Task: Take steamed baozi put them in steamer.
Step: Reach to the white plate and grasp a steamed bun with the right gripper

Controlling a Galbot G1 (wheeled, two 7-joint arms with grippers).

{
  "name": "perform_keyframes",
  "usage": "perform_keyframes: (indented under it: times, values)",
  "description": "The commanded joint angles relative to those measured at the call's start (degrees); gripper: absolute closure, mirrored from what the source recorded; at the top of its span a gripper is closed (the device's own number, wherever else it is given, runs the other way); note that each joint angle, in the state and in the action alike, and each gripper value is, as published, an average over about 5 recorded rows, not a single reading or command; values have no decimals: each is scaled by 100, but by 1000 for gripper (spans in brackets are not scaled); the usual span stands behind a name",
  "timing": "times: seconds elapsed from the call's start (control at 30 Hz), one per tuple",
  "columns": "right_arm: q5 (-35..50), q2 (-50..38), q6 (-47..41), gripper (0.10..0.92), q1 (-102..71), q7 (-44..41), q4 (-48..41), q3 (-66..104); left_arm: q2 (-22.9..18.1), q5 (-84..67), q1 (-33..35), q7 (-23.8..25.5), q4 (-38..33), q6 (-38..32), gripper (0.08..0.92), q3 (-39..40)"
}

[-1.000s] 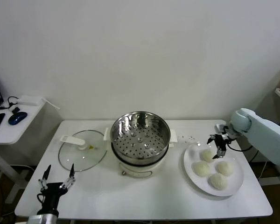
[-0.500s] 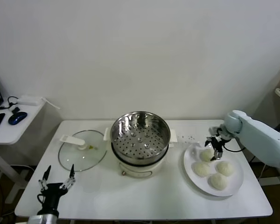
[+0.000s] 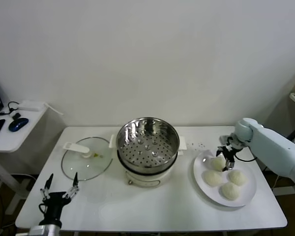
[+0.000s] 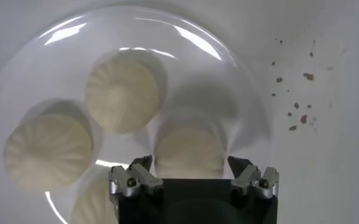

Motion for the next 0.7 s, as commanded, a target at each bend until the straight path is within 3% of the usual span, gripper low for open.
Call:
perform_keyframes:
  times: [0.03, 0.3, 0.7]
  values:
    - [-53, 21, 5, 220, -23, -2, -51, 82, 7, 6, 1, -3, 8, 6, 177, 3]
    - [-52, 51, 10, 352, -40, 2, -83, 130, 2, 2, 12, -15, 1, 7, 177, -10]
    - [-2, -103, 48, 355, 80, -4, 198, 124, 0, -7, 36, -30, 7, -2, 177, -19]
